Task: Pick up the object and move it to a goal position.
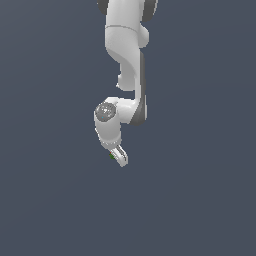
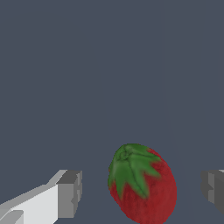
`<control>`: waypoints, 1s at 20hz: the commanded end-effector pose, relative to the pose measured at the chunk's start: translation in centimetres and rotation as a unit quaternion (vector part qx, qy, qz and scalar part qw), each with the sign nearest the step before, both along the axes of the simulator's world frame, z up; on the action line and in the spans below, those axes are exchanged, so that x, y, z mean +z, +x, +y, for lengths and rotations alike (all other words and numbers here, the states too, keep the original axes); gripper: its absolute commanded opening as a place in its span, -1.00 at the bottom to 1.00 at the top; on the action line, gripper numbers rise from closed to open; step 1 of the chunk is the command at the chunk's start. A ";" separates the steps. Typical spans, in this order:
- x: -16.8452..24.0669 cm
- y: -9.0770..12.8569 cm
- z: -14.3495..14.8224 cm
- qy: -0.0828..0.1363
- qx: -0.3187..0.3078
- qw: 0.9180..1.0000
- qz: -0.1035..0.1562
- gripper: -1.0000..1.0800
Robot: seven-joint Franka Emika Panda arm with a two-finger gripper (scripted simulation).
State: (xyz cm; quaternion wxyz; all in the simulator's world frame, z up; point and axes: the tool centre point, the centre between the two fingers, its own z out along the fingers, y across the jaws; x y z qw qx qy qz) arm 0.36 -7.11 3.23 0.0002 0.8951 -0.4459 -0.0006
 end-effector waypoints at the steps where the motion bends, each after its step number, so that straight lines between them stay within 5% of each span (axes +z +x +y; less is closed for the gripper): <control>1: -0.8 0.1 0.0 0.000 0.000 1.000 -0.001 0.92; 4: -1.0 0.1 0.0 0.000 0.000 1.000 -0.001 0.92; 5: -1.0 0.1 0.0 0.000 0.000 1.000 -0.001 -1.00; 20: -0.7 -0.1 0.6 0.000 0.000 1.000 -0.001 -1.00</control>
